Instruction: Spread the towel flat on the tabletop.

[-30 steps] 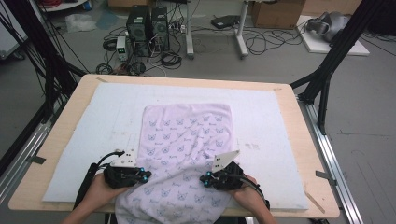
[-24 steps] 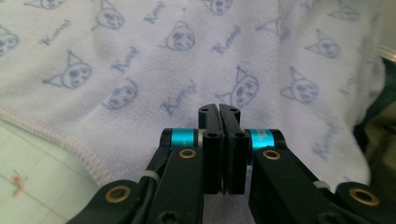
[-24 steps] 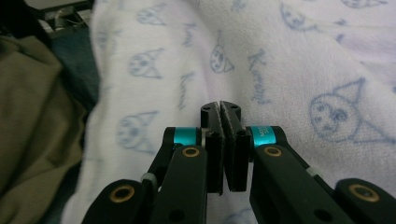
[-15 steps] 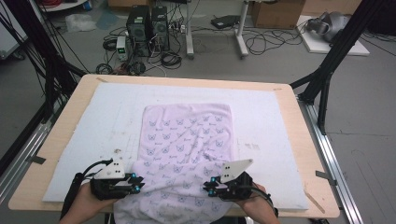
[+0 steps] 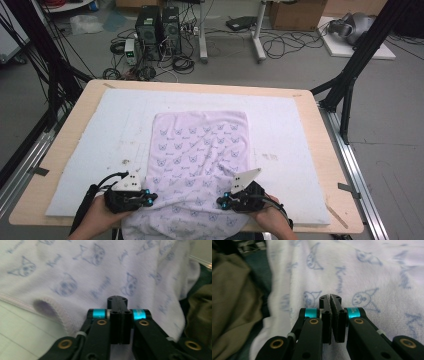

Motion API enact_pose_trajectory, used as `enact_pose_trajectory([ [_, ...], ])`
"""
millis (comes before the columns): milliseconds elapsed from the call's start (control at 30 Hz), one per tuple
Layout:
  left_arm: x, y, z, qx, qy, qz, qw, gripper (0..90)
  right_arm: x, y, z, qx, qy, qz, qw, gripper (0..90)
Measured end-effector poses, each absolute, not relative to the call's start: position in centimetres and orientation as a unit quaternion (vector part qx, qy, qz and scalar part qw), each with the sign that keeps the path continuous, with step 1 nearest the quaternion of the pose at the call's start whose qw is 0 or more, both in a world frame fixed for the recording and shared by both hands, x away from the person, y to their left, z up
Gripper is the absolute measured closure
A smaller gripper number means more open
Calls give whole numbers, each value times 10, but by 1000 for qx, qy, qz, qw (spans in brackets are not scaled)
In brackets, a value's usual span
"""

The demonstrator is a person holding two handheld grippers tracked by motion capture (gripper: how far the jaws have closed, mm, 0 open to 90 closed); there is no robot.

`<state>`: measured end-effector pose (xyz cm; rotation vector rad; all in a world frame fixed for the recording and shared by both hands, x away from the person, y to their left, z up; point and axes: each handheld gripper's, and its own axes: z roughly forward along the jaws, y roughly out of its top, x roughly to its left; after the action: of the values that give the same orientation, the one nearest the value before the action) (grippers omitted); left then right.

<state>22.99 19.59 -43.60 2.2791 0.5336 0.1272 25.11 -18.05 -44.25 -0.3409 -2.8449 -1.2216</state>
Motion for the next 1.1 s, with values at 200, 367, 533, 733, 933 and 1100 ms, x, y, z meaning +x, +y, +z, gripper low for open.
enact_pose_trajectory([
  [200, 203, 207, -427, 893, 206, 40, 398, 889, 224, -184, -430, -86, -906, -413, 27, 872],
  [367, 220, 209, -423, 879, 226, 64, 416, 722, 238, -196, -420, -115, -899, -422, -2, 730],
  [533, 249, 197, -425, 874, 227, 65, 425, 602, 264, -188, -429, -141, -900, -412, -1, 663],
  [733, 261, 182, -440, 885, 212, 45, 412, 789, 271, -180, -443, -143, -909, -392, -5, 867],
  [933, 249, 186, -435, 889, 208, 58, 404, 851, 268, -183, -442, -136, -907, -398, -1, 885],
  [1100, 228, 194, -430, 888, 210, 62, 403, 854, 255, -188, -435, -129, -901, -414, 8, 887],
])
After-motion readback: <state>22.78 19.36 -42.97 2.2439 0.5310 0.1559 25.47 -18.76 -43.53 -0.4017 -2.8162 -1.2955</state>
